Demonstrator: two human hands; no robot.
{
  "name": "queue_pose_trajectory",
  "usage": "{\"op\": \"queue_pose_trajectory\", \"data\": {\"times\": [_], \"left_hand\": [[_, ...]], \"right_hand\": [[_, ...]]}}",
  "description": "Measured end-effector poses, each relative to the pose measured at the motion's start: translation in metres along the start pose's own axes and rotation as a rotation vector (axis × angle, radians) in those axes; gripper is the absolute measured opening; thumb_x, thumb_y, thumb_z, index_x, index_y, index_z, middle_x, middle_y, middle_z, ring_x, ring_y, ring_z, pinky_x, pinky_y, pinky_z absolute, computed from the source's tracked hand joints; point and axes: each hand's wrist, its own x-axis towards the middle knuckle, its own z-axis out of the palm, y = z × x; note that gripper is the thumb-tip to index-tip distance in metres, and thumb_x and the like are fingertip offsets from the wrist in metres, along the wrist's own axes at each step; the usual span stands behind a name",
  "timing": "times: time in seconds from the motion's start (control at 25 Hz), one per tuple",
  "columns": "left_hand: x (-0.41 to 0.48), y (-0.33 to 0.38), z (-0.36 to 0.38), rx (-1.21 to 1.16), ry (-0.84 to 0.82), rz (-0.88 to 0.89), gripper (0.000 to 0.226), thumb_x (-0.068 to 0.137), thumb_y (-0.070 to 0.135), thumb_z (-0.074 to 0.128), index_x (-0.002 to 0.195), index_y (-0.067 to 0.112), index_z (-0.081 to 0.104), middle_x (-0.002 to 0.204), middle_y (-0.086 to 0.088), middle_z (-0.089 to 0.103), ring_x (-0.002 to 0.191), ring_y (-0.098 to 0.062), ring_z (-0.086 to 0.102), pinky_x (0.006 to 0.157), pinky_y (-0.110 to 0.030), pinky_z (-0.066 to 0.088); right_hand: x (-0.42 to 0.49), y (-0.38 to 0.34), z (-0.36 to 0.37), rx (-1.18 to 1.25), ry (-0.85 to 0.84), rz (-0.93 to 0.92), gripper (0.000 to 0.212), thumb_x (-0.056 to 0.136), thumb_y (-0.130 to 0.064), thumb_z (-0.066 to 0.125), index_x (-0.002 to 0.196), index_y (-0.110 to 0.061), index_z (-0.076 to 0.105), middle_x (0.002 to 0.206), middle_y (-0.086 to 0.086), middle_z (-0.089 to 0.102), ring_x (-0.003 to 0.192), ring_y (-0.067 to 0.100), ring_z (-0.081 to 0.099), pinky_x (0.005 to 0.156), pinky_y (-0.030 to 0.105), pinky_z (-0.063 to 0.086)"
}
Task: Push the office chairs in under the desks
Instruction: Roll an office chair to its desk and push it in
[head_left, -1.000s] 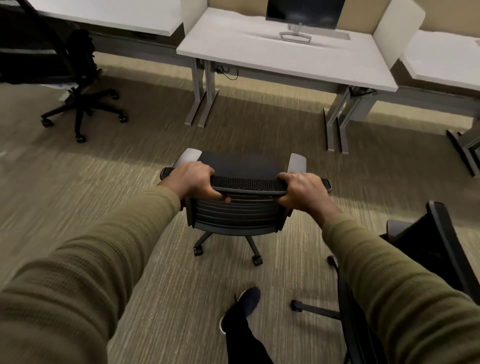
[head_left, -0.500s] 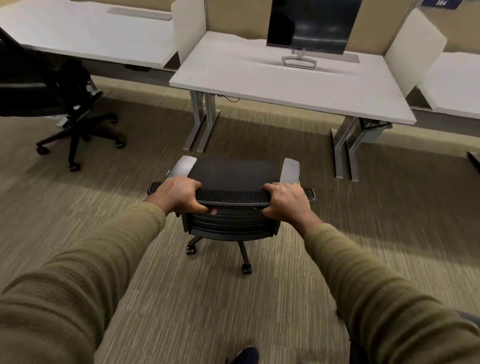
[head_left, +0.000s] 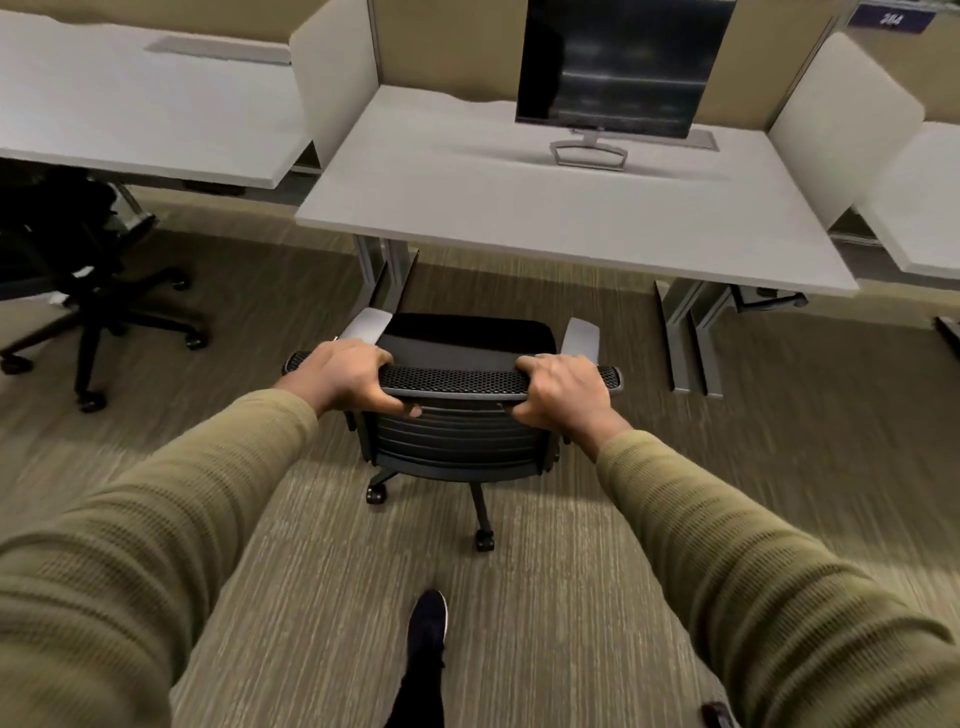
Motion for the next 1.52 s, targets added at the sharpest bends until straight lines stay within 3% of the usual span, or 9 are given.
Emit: {"op": "queue_pose_trajectory", "data": {"times": [0.08, 0.24, 0.44, 0.64, 1.0, 1.52], "left_hand": [[0.039, -0.014, -0.016, 0.019, -0.017, 0.014, 0.095, 0.052, 0.102, 0.050, 0.106, 0.027, 0.070, 0.084, 0.008, 0.069, 0.085, -0.019, 0.065, 0.076, -0.033, 0.053], [0.117, -0.045, -0.040, 0.043, -0.019, 0.034, 0.101, 0.052, 0.101, 0.049, 0.114, 0.024, 0.070, 0.093, 0.005, 0.072, 0.093, -0.021, 0.067, 0.073, -0.032, 0.045], [0.195, -0.082, -0.058, 0.036, -0.035, 0.046, 0.092, 0.052, 0.099, 0.052, 0.102, 0.023, 0.069, 0.089, 0.007, 0.069, 0.088, -0.020, 0.066, 0.081, -0.036, 0.055], [0.253, -0.105, -0.072, 0.044, 0.021, 0.068, 0.084, 0.055, 0.098, 0.055, 0.092, 0.024, 0.068, 0.083, 0.007, 0.068, 0.084, -0.020, 0.065, 0.077, -0.035, 0.053], [0.315, -0.128, -0.097, 0.066, 0.020, 0.076, 0.084, 0.062, 0.097, 0.056, 0.095, 0.021, 0.067, 0.087, 0.003, 0.070, 0.084, -0.021, 0.064, 0.078, -0.037, 0.055], [0.341, -0.162, -0.103, 0.123, 0.083, 0.089, 0.081, 0.060, 0.098, 0.048, 0.093, 0.025, 0.063, 0.085, 0.004, 0.066, 0.082, -0.023, 0.061, 0.070, -0.034, 0.046]], "right_hand": [[0.038, 0.011, -0.001, -0.015, 0.010, 0.026, 0.040, 0.078, -0.054, 0.060, 0.105, -0.025, 0.067, 0.094, 0.000, 0.073, 0.087, 0.025, 0.070, 0.068, 0.033, 0.041], [0.118, 0.035, 0.003, -0.044, -0.023, 0.051, 0.047, 0.078, -0.047, 0.062, 0.120, -0.027, 0.066, 0.102, -0.002, 0.074, 0.092, 0.022, 0.070, 0.070, 0.032, 0.046], [0.195, 0.055, 0.018, -0.076, -0.046, 0.086, 0.048, 0.077, -0.047, 0.061, 0.121, -0.028, 0.065, 0.104, -0.005, 0.073, 0.092, 0.021, 0.069, 0.074, 0.035, 0.049], [0.254, 0.077, 0.025, -0.058, -0.031, 0.108, 0.049, 0.073, -0.049, 0.062, 0.118, -0.029, 0.066, 0.103, -0.005, 0.073, 0.091, 0.022, 0.068, 0.075, 0.036, 0.052], [0.325, 0.106, 0.034, -0.048, 0.005, 0.095, 0.043, 0.075, -0.049, 0.063, 0.110, -0.026, 0.068, 0.091, -0.001, 0.072, 0.078, 0.025, 0.066, 0.062, 0.032, 0.037], [0.356, 0.091, 0.041, -0.041, 0.039, 0.153, 0.050, 0.074, -0.053, 0.061, 0.112, -0.021, 0.066, 0.093, 0.002, 0.070, 0.080, 0.027, 0.064, 0.066, 0.033, 0.040]]}}
